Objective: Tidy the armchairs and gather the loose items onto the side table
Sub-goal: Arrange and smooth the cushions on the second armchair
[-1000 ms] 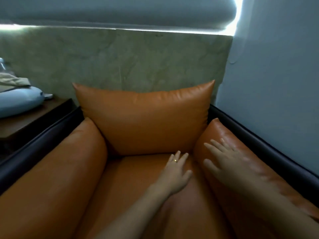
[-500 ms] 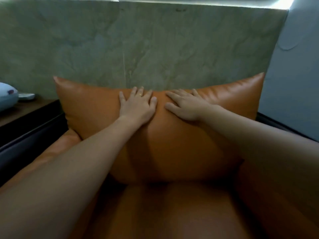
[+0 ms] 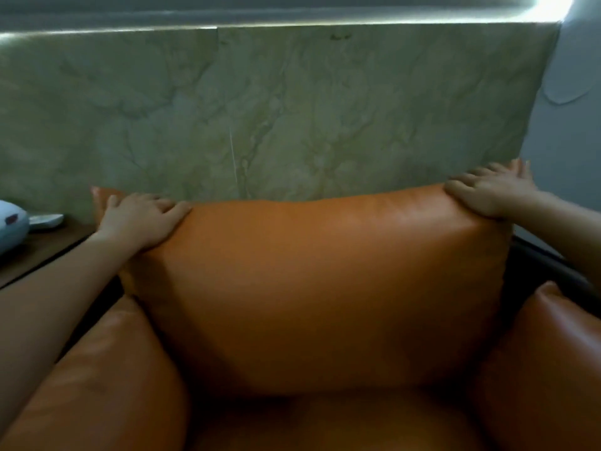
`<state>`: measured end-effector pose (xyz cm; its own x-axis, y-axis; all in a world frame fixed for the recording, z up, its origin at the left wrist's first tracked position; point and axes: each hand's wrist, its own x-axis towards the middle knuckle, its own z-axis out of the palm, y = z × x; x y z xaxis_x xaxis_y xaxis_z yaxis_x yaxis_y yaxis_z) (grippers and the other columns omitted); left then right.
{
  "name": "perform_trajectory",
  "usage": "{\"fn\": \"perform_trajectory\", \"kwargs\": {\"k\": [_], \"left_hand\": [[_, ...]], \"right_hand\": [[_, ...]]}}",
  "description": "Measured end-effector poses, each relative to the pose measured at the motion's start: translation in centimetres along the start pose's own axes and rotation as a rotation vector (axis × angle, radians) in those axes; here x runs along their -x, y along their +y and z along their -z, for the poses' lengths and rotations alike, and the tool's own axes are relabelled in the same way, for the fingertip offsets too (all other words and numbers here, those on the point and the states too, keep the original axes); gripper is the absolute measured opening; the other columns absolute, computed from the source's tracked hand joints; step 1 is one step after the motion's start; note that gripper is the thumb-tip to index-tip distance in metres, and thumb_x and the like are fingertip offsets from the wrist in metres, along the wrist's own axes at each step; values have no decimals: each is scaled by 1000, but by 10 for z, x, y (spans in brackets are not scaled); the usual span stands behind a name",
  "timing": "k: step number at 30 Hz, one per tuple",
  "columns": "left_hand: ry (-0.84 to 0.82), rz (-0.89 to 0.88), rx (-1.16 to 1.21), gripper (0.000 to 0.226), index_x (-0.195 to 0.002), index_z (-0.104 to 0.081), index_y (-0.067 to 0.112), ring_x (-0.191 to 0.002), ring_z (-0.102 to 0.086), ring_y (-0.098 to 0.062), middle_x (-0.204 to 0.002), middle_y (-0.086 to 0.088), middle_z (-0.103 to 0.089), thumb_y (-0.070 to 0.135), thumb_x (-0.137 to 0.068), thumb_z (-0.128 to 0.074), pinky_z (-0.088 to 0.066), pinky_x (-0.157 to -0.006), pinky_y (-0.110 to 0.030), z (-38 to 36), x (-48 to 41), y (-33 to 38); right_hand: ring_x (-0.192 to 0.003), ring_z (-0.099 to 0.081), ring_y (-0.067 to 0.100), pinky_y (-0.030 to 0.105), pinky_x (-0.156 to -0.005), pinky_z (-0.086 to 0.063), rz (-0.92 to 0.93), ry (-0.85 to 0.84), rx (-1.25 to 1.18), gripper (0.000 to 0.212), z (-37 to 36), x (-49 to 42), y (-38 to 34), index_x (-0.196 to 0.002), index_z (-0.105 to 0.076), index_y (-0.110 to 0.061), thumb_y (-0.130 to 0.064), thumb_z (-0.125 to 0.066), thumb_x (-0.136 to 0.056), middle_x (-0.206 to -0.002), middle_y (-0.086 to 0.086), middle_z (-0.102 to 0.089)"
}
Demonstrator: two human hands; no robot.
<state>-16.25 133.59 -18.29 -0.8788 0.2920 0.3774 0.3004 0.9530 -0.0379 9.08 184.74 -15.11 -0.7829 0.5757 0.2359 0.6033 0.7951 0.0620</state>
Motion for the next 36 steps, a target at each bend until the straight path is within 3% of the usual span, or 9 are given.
{"fn": "perform_trajectory", "kwargs": {"k": [3, 7, 9, 12, 15, 18, 25, 31, 36], "left_hand": [[0, 65, 93, 67, -135, -54, 28, -136, -37, -38, -150, -12, -46, 63, -94, -13, -24, -111, -58, -21, 1, -53], [41, 388, 319, 75, -158, -15, 27, -153, 2, -34, -167, -7, -3, 69, -96, -18, -8, -117, -66, -18, 48, -49], [268, 160, 270, 73, -157, -19, 24, -153, -1, -35, -166, -11, -8, 64, -95, -25, -8, -113, -70, -9, 89, 0], [275, -248, 205, 70, -156, -19, 39, -154, -6, -27, -167, -1, -11, 69, -92, -23, -8, -113, -73, -15, 144, 93], [294, -293, 111, 70, -156, -12, 43, -154, -6, -25, -167, 3, -9, 74, -94, -21, 1, -113, -70, -47, 173, 153], [327, -388, 26, 72, -156, -13, 42, -154, -11, -26, -167, 1, -12, 74, -92, -24, -6, -118, -61, -56, 154, 120], [268, 2, 315, 62, -158, -16, 34, -154, 0, -25, -167, -1, -8, 58, -101, -19, -6, -117, -67, -47, 165, 87], [409, -354, 267, 67, -155, -28, 36, -154, -9, -26, -166, -4, -15, 57, -94, -46, -6, -116, -68, -98, 243, 162], [587, -348, 97, 78, -154, -31, 35, -151, -19, -29, -163, -8, -21, 74, -89, -47, -13, -116, -62, -139, 221, 156]], "right_hand": [[-153, -7, 26, 59, -121, -10, -65, -43, -118, 65, -1, 1, 32, -155, -29, -33, -63, -18, -99, -166, 1, -19], [-155, 8, 29, 58, -122, 0, -170, 40, -243, 76, -5, 39, 9, -160, -13, -25, -67, -21, -97, -168, 7, 3], [-155, 6, 25, 56, -122, 4, 99, 265, -241, 79, -18, 77, -29, -159, -14, -27, -71, -18, -94, -168, 7, -4], [-156, 1, 22, 59, -122, 1, 455, 385, -149, 73, -51, 132, -111, -159, -19, -32, -68, -18, -96, -167, 1, -14], [-155, -9, 26, 61, -122, -3, 411, 453, -118, 71, -83, 149, -155, -158, -25, -29, -66, -23, -97, -165, 2, -21], [-155, -11, 27, 60, -121, -6, 437, 457, -61, 70, -90, 129, -116, -157, -29, -33, -67, -19, -96, -165, 3, -24], [-154, 0, 33, 63, -120, -3, -195, 251, -434, 84, -89, 149, -15, -161, -5, -29, -73, -7, -89, -168, 12, -2], [-155, 0, 30, 57, -122, 1, 368, 469, -432, 65, -128, 224, -140, -158, -24, -33, -54, -37, -98, -168, 6, -8], [-155, 5, 30, 57, -122, 4, 408, 550, -313, 66, -169, 202, -171, -159, -16, -38, -58, -39, -100, -169, 4, -1]]}}
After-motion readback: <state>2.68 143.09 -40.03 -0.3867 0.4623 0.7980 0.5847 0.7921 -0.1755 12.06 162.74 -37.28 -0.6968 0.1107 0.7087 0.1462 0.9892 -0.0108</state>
